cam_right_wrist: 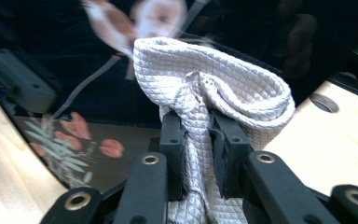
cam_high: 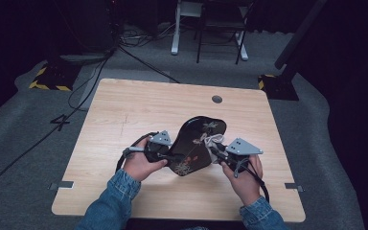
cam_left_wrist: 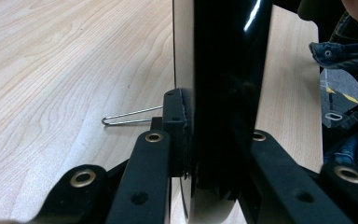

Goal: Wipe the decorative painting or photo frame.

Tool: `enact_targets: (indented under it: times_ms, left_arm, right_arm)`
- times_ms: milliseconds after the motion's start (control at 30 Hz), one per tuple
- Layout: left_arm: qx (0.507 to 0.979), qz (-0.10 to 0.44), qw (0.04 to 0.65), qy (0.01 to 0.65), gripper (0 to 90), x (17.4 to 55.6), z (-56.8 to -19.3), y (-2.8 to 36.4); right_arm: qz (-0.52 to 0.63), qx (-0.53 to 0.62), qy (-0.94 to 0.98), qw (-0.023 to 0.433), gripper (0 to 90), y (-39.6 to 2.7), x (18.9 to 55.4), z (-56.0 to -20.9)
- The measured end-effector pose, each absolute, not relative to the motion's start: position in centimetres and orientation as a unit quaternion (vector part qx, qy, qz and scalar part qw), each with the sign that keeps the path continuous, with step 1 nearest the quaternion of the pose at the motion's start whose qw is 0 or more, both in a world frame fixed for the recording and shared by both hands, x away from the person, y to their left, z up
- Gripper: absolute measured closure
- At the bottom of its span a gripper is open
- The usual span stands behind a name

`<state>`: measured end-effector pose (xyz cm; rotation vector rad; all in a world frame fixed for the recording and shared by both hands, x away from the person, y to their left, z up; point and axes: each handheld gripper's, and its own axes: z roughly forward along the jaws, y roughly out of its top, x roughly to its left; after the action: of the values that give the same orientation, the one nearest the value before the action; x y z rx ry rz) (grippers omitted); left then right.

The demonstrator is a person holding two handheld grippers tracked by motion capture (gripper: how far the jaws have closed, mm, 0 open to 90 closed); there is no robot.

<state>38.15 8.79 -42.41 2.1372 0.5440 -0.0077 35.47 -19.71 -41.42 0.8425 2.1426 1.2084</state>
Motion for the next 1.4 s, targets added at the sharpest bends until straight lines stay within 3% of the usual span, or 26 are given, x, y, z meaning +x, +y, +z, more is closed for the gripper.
enact_targets:
  times_ms: [333,933,1400]
  left_arm:
    - [0.866,-0.001,0.449,0.22,79.7,38.1,-42.4,8.8]
    - [0.865,-0.004,0.45,0.223,79.9,38.1,-42.4,8.7]
    - [0.866,0.001,0.449,0.22,79.7,38.1,-42.4,8.7]
  right_arm:
    - [0.444,0.339,0.782,0.277,75.6,-21.2,36.0,-41.7]
    - [0.444,0.271,0.819,0.244,75.2,-15.7,33.6,-42.5]
    - [0.439,0.29,0.811,0.257,75.7,-18.4,34.9,-42.6]
